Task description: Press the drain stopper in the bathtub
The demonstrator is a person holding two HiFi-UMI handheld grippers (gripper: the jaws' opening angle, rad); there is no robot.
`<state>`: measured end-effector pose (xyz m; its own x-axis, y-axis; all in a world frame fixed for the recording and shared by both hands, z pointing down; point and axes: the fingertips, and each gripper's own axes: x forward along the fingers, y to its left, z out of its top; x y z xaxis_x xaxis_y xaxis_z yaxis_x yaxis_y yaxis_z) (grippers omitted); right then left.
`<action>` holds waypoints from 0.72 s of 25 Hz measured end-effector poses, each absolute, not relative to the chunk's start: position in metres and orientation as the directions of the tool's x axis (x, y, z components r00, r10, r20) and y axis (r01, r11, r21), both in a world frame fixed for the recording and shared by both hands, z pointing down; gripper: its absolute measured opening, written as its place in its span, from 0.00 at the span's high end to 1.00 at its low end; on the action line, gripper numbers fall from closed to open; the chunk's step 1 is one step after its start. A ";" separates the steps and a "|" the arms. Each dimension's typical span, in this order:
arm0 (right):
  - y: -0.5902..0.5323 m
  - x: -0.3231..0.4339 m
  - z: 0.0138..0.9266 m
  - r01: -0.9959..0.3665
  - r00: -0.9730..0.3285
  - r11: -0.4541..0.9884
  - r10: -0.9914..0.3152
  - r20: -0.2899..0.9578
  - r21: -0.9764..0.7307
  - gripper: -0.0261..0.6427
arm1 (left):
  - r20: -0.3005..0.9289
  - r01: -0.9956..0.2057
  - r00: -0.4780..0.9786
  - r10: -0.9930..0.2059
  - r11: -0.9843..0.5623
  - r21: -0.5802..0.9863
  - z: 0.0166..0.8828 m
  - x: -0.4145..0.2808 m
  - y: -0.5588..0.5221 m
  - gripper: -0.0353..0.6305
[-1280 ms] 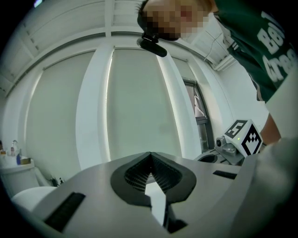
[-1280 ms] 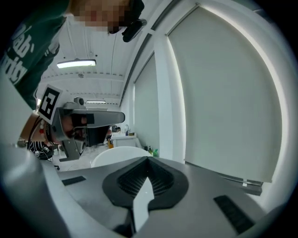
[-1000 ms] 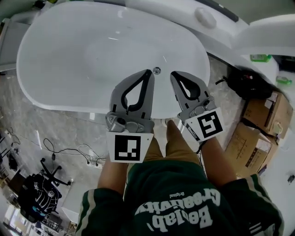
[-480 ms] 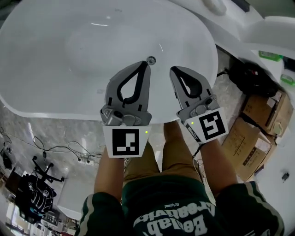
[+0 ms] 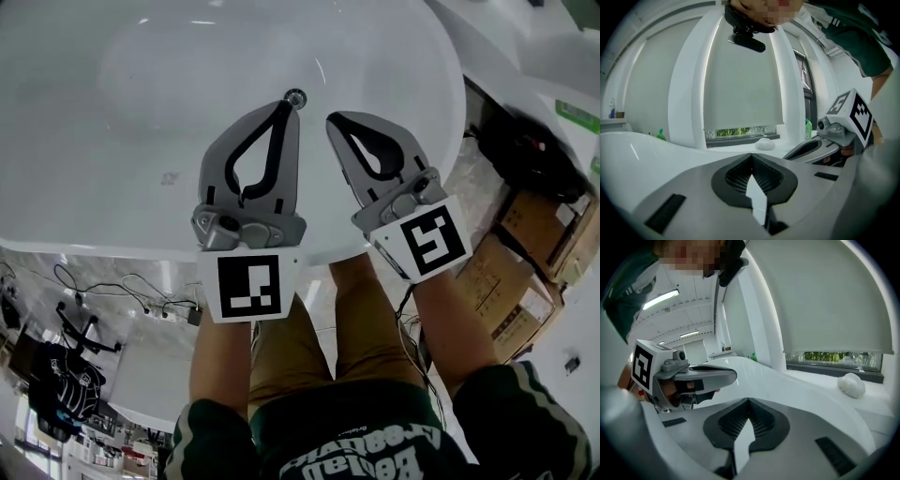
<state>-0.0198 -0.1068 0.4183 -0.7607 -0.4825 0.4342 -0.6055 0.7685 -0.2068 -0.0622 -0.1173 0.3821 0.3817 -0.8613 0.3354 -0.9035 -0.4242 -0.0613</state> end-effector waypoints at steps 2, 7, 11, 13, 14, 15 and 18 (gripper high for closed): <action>-0.112 -0.015 0.434 -0.600 -0.760 0.773 -0.471 0.447 -0.205 0.94 | 0.344 -0.906 0.373 -0.862 -0.418 -0.063 0.396 -0.060 -0.121 0.94; -0.124 -0.003 0.480 -0.596 -0.751 0.775 -0.446 0.488 -0.209 0.94 | 0.370 -0.916 0.349 -0.861 -0.397 -0.062 0.426 -0.056 -0.127 0.94; -0.128 -0.006 0.518 -0.574 -0.756 0.790 -0.410 0.510 -0.216 0.94 | 0.395 -0.914 0.343 -0.852 -0.399 -0.067 0.451 -0.062 -0.126 0.94; -0.126 -0.010 0.535 -0.563 -0.758 0.795 -0.387 0.525 -0.227 0.94 | 0.419 -0.915 0.336 -0.844 -0.397 -0.067 0.465 -0.067 -0.126 0.94; -0.126 -0.013 0.543 -0.559 -0.758 0.796 -0.376 0.532 -0.234 0.94 | 0.436 -0.916 0.330 -0.837 -0.396 -0.068 0.472 -0.069 -0.126 0.94; -0.125 -0.015 0.552 -0.557 -0.758 0.795 -0.366 0.540 -0.242 0.94 | 0.455 -0.917 0.323 -0.830 -0.394 -0.068 0.479 -0.072 -0.126 0.94; -0.126 -0.023 0.577 -0.561 -0.750 0.783 -0.344 0.565 -0.269 0.94 | 0.483 -0.923 0.311 -0.819 -0.381 -0.052 0.497 -0.081 -0.128 0.94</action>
